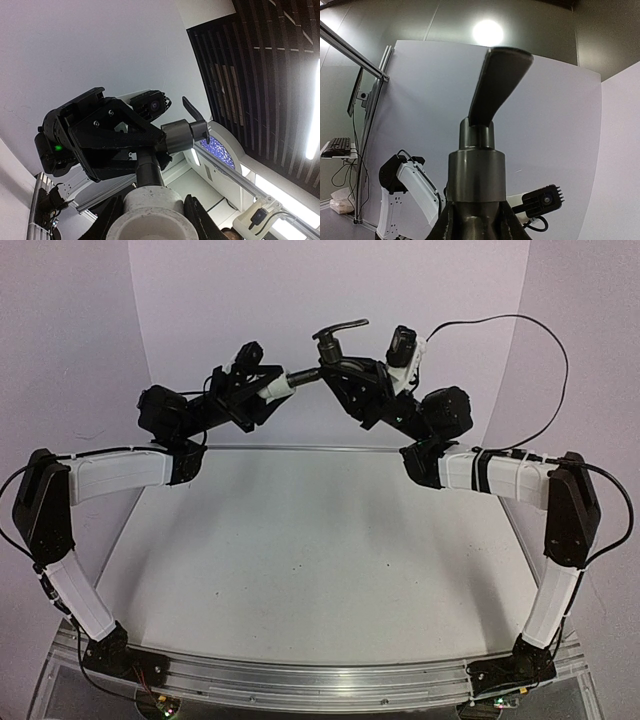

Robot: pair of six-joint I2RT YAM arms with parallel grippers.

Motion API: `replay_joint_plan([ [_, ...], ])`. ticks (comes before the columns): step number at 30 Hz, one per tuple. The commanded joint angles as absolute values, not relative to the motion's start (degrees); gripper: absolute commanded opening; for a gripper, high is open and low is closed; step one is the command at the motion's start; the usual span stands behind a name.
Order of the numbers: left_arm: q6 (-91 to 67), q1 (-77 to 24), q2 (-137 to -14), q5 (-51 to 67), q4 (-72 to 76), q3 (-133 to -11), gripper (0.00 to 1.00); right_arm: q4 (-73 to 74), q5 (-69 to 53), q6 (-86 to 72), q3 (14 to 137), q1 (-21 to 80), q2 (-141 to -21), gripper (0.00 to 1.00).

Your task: Install the water faucets

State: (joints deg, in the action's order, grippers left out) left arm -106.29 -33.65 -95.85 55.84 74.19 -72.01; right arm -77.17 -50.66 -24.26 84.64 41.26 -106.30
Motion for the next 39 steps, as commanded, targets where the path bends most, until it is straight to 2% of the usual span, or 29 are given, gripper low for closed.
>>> replay_joint_plan([
  [1, -104.00, -34.10, -93.98, 54.59, 90.78, -74.94, 0.00, -82.86, -50.44, -25.86, 86.92, 43.08, -106.92, 0.00],
  [17, -83.39, -34.10, -91.09, 58.34, 82.05, -74.18, 0.00, -70.13, -44.95, -26.45, 87.13, 44.59, -106.95, 0.00],
  [39, -54.27, -34.12, -85.09, 56.92, 68.10, -69.05, 0.00, -58.02, -38.86, -25.43, 90.16, 47.31, -108.13, 0.00],
])
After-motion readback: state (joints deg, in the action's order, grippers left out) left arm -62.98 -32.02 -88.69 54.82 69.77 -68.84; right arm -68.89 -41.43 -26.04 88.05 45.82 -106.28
